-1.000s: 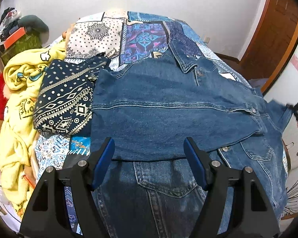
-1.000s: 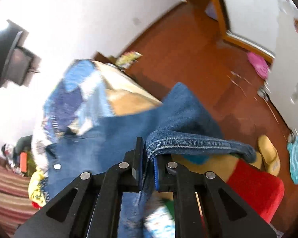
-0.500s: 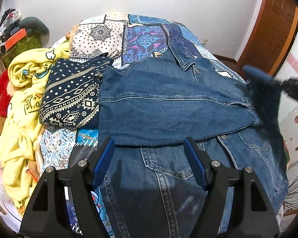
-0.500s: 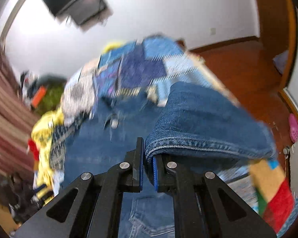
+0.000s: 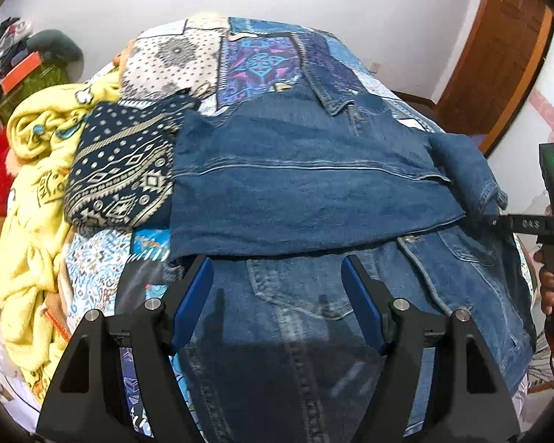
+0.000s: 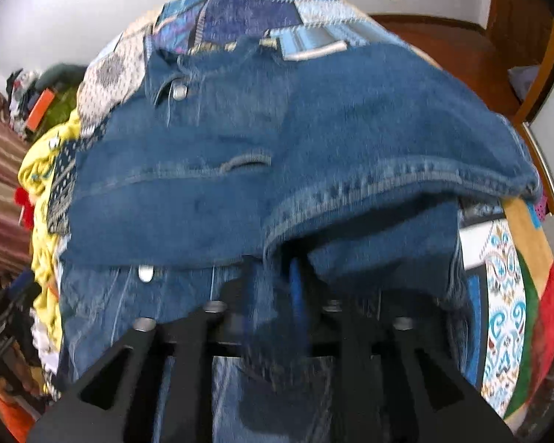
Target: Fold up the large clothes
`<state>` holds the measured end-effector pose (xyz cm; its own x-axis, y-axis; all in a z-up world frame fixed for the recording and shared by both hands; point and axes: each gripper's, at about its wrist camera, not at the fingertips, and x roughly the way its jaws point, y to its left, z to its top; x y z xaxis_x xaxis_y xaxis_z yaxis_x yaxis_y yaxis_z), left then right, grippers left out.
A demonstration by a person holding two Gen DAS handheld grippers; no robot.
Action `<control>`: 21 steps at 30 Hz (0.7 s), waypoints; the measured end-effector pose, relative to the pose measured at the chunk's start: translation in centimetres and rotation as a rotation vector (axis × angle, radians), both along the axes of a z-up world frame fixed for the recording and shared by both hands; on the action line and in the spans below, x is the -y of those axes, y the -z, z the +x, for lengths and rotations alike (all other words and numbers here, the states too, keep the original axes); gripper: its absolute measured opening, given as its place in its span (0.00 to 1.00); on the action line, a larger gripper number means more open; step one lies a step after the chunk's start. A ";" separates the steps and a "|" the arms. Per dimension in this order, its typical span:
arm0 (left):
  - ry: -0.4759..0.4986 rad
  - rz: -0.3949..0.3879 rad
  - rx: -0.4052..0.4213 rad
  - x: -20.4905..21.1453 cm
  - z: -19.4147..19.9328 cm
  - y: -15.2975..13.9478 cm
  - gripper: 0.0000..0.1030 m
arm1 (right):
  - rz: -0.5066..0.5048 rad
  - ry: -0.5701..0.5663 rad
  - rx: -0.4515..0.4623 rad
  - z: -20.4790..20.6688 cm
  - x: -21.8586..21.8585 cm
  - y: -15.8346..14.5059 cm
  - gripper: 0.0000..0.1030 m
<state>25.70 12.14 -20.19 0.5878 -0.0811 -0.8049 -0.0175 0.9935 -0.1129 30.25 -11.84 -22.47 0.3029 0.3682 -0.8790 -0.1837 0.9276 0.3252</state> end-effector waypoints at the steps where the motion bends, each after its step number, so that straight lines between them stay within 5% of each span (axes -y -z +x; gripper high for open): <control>1: 0.008 0.002 0.003 0.3 0.1 -0.2 0.69 | 0.014 -0.010 0.000 -0.5 0.3 -0.2 0.57; 7: 0.138 0.046 0.057 5.7 2.3 -3.2 0.69 | -0.049 0.001 0.117 -2.7 3.0 -2.3 0.63; 14: 0.377 0.071 0.117 16.5 6.2 -6.8 0.72 | -0.135 0.175 0.274 -3.7 9.7 -5.2 0.67; 21: 0.594 0.133 0.105 27.9 9.4 -5.7 0.77 | -0.197 0.316 0.304 -4.4 14.9 -5.0 0.71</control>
<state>35.14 -15.77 -14.47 0.5494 -0.3216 -0.7712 0.5477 0.8357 0.0417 25.85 -26.75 -17.45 0.6271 0.0518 -0.7772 0.0579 0.9919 0.1128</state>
